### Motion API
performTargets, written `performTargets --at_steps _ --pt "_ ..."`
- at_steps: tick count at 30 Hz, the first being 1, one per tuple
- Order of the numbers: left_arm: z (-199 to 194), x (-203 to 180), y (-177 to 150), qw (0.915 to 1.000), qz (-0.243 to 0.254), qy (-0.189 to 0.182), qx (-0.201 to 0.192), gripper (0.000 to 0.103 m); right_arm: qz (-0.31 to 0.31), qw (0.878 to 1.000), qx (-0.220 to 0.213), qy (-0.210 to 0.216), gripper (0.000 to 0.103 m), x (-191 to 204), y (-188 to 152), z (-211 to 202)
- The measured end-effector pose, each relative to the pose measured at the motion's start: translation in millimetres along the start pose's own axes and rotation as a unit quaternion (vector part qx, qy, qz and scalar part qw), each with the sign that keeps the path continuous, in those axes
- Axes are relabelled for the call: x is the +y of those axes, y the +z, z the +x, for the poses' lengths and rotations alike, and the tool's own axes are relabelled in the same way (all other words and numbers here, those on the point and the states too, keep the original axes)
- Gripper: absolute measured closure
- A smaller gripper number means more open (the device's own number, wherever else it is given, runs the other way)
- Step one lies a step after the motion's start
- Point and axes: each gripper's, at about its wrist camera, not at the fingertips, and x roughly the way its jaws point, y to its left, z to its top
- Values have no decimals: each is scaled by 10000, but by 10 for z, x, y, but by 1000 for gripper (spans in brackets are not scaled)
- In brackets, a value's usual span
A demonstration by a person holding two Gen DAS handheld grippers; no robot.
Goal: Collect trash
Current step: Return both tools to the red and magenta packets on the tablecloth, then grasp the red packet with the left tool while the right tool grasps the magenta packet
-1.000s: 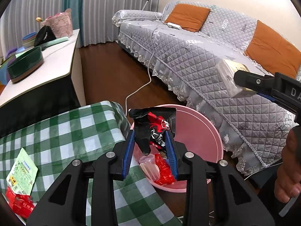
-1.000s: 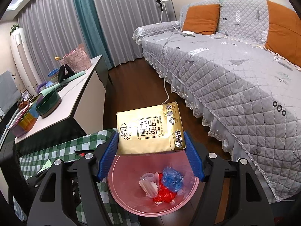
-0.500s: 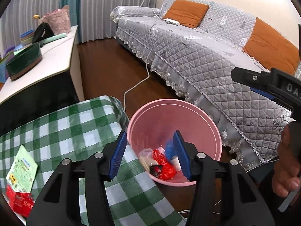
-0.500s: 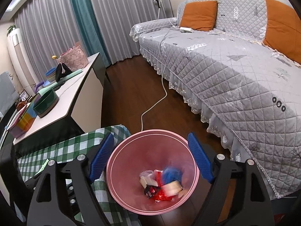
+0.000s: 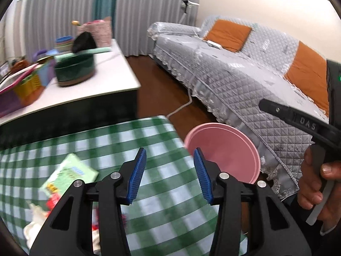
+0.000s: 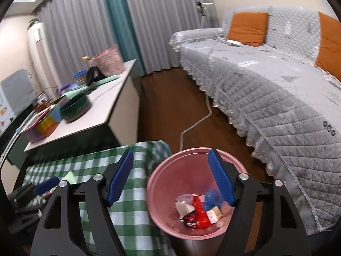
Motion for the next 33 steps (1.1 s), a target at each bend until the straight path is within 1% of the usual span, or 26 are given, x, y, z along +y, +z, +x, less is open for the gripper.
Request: performTargets --at_steps 2,5,10,14,17,21,28,33 --pt "-159 211 -38 9999 -85 115 -61 59 -77 9997 57 231 39 136 -51 -10" --pt "-377 509 -115 9992 -171 323 -132 60 -223 9984 118 512 48 325 -133 -21" --pt "-627 1015 -282 9968 -408 671 -157 60 -349 9946 264 946 53 657 -316 29" --pt "-646 1395 -515 9926 -869 852 -15 60 -578 9915 350 1112 55 961 -498 106" --pt "-581 1510 -653 9912 -981 877 115 61 -754 9881 465 1259 56 1143 -600 182" --pt "-420 1516 -751 9921 -854 868 287 63 -892 9838 643 1414 57 1360 -733 335" --pt "-216 1586 -768 9925 -778 849 410 65 -1095 9767 933 1589 57 1629 -933 601" --pt "-103 1614 -771 9932 -772 725 492 66 -1284 9691 1260 1689 57 1770 -1083 775"
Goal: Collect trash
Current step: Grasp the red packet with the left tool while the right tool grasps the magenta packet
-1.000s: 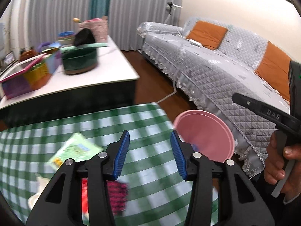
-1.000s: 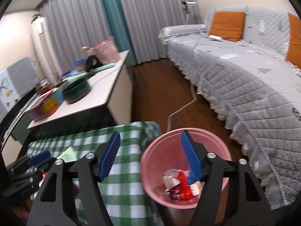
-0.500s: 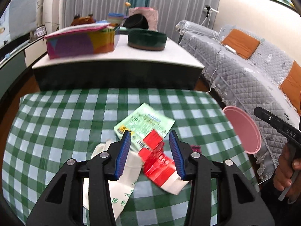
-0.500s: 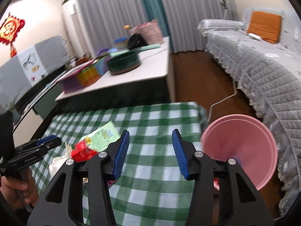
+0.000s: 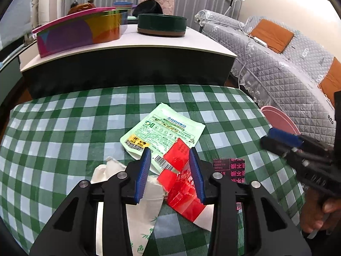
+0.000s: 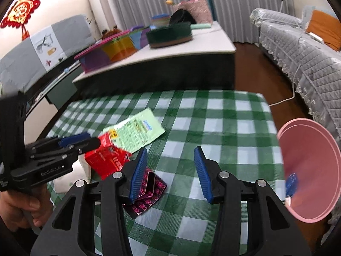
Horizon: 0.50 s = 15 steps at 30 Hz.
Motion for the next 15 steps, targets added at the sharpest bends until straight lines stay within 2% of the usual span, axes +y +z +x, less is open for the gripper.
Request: performTargets --at_steps 5,7,10,14,15 --pt "100 -44 -17 9997 178 -71 149 67 -187 9991 368 101 57 103 -70 209" --pt "137 -55 -25 9995 228 -62 206 70 -234 9984 497 132 58 133 -103 280" --pt "167 -44 -24 9994 236 -74 255 72 -265 9978 587 184 64 153 -134 322" --pt "166 -13 -13 9995 192 -97 247 74 -336 9973 618 218 82 171 -144 333" --pt "162 -11 -11 9995 187 -107 243 75 -348 9973 612 216 84 171 -142 332"
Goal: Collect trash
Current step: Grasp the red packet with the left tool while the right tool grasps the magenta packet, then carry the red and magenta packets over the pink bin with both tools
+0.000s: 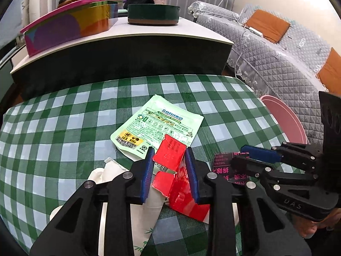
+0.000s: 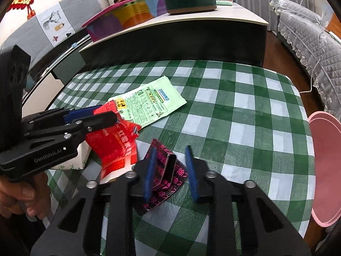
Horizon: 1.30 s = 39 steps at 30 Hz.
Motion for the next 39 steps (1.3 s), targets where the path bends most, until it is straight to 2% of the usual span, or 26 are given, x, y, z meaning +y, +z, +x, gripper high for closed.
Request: performTargets --at_steps 7,10,11,18,39 --pt "-55 -7 19 10000 11 11 -87 80 -7 9998 -212 -6 90 -25 39 -130" --pt "-90 1 33 9999 -30 -4 -151 85 40 9995 -296 -42 92 -55 50 -201" --pt "-95 -6 40 9998 -26 -2 -172 90 51 9995 -318 -55 92 -63 50 -217" --pt "-190 -78 55 9995 15 -32 -323 98 153 9985 -497 -156 93 -139 50 -396" --pt "-598 -311 74 9968 13 -13 -797 100 356 9928 -1051 -455 93 -429 -18 -1006"
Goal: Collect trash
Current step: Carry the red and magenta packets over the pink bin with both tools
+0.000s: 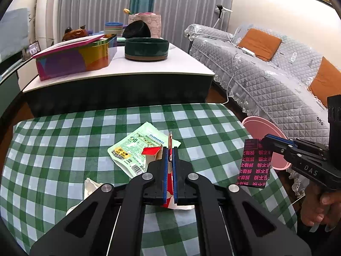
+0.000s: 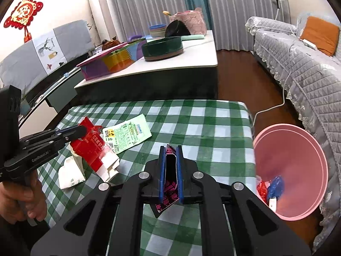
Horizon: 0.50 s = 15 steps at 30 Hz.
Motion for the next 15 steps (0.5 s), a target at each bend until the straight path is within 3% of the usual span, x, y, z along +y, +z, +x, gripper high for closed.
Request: performTargets --at_steps 15 --pt "-62 -390 60 9997 7 -205 -92 100 170 9971 -399 -631 93 -374 97 -457"
